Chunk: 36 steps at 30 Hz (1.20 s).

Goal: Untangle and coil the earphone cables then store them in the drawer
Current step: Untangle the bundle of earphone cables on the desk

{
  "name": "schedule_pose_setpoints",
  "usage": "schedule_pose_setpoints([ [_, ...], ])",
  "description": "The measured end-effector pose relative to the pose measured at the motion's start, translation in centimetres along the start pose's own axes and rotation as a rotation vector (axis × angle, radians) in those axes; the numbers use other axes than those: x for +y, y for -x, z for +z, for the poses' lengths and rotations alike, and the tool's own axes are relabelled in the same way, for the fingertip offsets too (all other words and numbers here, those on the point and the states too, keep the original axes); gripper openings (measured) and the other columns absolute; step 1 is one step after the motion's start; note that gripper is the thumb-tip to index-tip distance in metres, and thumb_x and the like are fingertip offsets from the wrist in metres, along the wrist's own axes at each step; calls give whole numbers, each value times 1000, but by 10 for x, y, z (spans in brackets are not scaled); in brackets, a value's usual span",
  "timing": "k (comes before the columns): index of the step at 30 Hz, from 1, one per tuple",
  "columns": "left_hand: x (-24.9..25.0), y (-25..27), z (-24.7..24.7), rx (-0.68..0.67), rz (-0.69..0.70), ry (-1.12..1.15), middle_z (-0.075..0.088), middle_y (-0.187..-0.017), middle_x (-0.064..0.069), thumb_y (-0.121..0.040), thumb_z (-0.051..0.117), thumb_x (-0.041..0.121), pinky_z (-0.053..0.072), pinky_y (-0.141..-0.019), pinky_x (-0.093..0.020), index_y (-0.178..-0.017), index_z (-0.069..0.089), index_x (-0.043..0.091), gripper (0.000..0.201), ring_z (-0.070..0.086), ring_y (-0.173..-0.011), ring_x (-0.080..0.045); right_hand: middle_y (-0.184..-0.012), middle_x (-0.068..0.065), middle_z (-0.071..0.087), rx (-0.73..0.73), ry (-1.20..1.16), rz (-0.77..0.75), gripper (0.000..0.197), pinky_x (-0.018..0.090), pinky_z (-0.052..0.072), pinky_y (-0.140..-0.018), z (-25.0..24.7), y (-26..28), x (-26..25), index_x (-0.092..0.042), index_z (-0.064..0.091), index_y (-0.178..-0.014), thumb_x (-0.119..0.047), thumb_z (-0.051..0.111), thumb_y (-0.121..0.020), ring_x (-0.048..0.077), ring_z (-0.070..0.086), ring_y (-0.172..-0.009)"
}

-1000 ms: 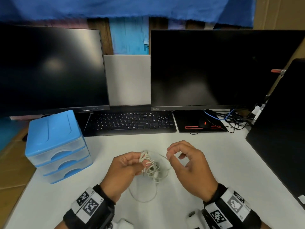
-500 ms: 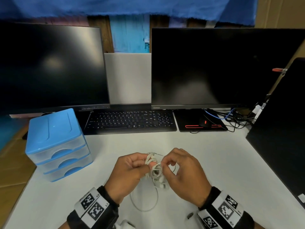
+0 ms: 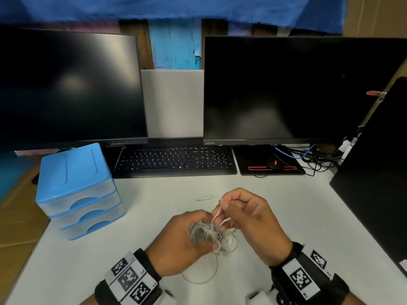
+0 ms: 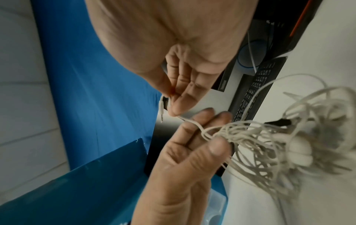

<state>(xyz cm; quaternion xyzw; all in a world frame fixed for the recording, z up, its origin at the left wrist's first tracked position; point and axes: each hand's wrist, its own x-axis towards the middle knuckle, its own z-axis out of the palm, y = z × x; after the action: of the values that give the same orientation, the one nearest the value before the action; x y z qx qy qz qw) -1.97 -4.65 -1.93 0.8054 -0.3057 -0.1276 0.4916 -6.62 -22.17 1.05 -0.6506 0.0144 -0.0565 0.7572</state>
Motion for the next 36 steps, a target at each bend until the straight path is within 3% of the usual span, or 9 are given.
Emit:
schedule_pose_setpoints([
  [3, -3, -1, 2, 14, -10, 85, 76, -86, 10, -82, 75, 19, 49, -79, -16, -86, 74, 24, 7, 69, -81, -5, -82, 20, 70, 98, -41, 12, 8, 29, 55, -61, -3, -3, 0, 5, 61, -90, 1, 55, -94, 25, 66, -69],
  [7, -10, -5, -5, -16, -134, 247, 78, -86, -3, -79, 78, 17, 55, -84, -38, -99, 66, 21, 25, 70, -82, -31, -83, 19, 70, 218, -105, 67, 9, 28, 57, -62, -13, -9, 2, 2, 61, -89, -1, 55, -95, 23, 68, -69],
  [14, -20, -9, -11, 32, -169, 191, 76, -79, -9, -84, 71, 12, 58, -69, -31, -83, 74, 18, 7, 69, -70, -18, -103, 13, 71, 223, -43, 148, 19, 30, 60, -72, -22, -14, 9, -7, 61, -109, -3, 63, -90, 27, 73, -93],
  [18, -17, -10, -9, 117, -220, 318, 75, -77, -7, -87, 67, 5, 56, -60, -31, -87, 70, 9, 5, 66, -64, -13, -73, 7, 66, 71, 355, 40, 7, 24, 49, -61, -7, -3, 15, -10, 68, -83, -15, 73, -84, 13, 59, -63],
  [23, -8, -9, -7, 165, -196, 395, 74, -78, -8, -86, 67, 3, 56, -54, -31, -88, 69, 8, 5, 66, -62, -17, -52, -4, 58, 43, 592, 78, 42, 28, 45, -50, 8, 10, 29, -12, 65, -66, -52, 79, -68, 8, 48, -46],
  [26, -6, -8, -6, 185, -169, 379, 74, -81, -11, -86, 67, 3, 54, -52, -31, -86, 71, 10, 7, 66, -63, -20, -55, -6, 60, 40, 676, 47, 25, 28, 48, -55, 7, 9, 30, -16, 69, -67, -38, 77, -77, 5, 50, -49],
  [30, -15, -11, -11, 292, -192, 275, 72, -75, -7, -86, 67, 2, 49, -48, -22, -81, 70, 13, 13, 65, -57, -19, -69, 7, 72, 52, 530, 3, 15, 34, 54, -67, 1, 5, 19, -14, 75, -71, -20, 73, -85, 25, 63, -64],
  [34, -25, -13, -17, 327, -218, 164, 68, -73, -4, -88, 61, 0, 49, -45, -26, -79, 69, 15, 20, 58, -48, -10, -76, 13, 73, 127, 278, 41, 13, 18, 49, -65, -5, -1, 10, -6, 74, -76, -4, 68, -87, 12, 63, -67],
  [36, -28, -14, -20, 344, -222, 146, 67, -73, -3, -89, 60, -1, 51, -47, -27, -79, 69, 16, 22, 56, -48, -7, -78, 17, 72, 101, 48, 107, 14, 22, 52, -68, -7, -4, 4, -2, 67, -79, 2, 59, -90, 17, 66, -71],
])
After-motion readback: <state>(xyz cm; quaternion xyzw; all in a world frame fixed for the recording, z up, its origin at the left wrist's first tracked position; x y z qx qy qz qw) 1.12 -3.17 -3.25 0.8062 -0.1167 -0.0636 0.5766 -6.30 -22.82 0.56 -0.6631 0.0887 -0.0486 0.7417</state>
